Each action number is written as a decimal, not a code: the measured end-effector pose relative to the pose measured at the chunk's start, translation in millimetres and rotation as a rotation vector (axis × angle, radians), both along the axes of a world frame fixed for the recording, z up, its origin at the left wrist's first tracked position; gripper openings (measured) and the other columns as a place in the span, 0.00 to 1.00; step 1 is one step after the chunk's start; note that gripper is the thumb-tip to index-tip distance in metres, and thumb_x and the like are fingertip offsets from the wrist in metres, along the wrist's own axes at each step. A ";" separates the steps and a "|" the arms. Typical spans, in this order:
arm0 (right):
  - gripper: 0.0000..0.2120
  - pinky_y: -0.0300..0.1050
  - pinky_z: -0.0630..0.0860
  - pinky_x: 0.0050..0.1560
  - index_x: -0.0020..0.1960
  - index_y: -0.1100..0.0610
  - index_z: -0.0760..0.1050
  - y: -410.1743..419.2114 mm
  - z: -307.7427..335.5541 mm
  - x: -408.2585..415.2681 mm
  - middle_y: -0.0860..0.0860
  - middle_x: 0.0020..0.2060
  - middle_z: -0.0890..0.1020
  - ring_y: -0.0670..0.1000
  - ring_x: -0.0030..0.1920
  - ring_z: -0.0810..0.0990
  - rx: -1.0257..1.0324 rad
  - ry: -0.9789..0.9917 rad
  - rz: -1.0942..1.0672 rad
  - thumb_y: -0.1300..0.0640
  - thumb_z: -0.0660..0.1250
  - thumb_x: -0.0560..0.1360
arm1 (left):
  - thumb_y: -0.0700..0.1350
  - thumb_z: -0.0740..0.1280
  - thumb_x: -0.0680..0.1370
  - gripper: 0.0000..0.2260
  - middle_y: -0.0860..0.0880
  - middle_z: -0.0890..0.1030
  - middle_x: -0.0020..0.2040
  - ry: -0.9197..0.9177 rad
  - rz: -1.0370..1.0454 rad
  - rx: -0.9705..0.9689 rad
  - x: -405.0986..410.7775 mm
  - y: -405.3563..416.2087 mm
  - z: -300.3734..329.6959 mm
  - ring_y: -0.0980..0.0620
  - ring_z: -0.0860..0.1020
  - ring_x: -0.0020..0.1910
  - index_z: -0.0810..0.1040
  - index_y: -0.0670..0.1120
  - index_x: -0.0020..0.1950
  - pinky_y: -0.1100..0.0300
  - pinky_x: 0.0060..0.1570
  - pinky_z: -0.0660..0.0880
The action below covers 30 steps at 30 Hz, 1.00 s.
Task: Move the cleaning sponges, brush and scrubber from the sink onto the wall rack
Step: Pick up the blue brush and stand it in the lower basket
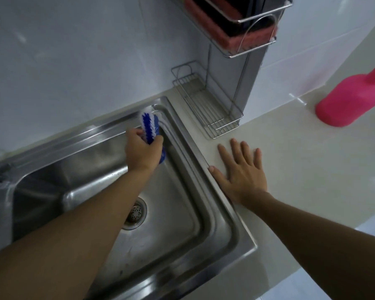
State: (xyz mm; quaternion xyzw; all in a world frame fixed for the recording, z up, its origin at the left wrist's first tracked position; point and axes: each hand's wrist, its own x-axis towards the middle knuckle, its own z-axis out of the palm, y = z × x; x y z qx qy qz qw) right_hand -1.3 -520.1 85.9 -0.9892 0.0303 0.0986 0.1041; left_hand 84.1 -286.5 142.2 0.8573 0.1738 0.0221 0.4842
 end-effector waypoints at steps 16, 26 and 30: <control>0.38 0.68 0.33 0.77 0.83 0.39 0.37 -1.2 4.1 5.8 0.49 0.83 0.36 0.58 0.81 0.33 0.002 0.023 0.002 0.25 0.32 0.77 | 0.64 0.68 0.73 0.34 0.45 0.78 0.60 0.003 -0.348 0.235 146.5 -99.2 61.2 0.48 0.79 0.49 0.62 0.44 0.70 0.55 0.46 0.79; 0.37 0.68 0.33 0.77 0.83 0.38 0.39 -1.5 4.1 7.7 0.48 0.82 0.38 0.57 0.82 0.33 0.016 0.016 -0.008 0.25 0.36 0.78 | 0.62 0.62 0.77 0.27 0.44 0.79 0.61 0.075 -0.651 0.862 166.0 -119.2 55.1 0.44 0.74 0.63 0.72 0.45 0.68 0.53 0.68 0.62; 0.37 0.68 0.34 0.78 0.83 0.38 0.40 -0.8 2.6 7.6 0.48 0.83 0.39 0.58 0.82 0.34 0.017 0.014 -0.009 0.25 0.36 0.78 | 0.71 0.67 0.69 0.44 0.41 0.68 0.72 0.087 -0.773 0.917 165.2 -113.3 67.5 0.41 0.63 0.72 0.65 0.43 0.75 0.51 0.72 0.60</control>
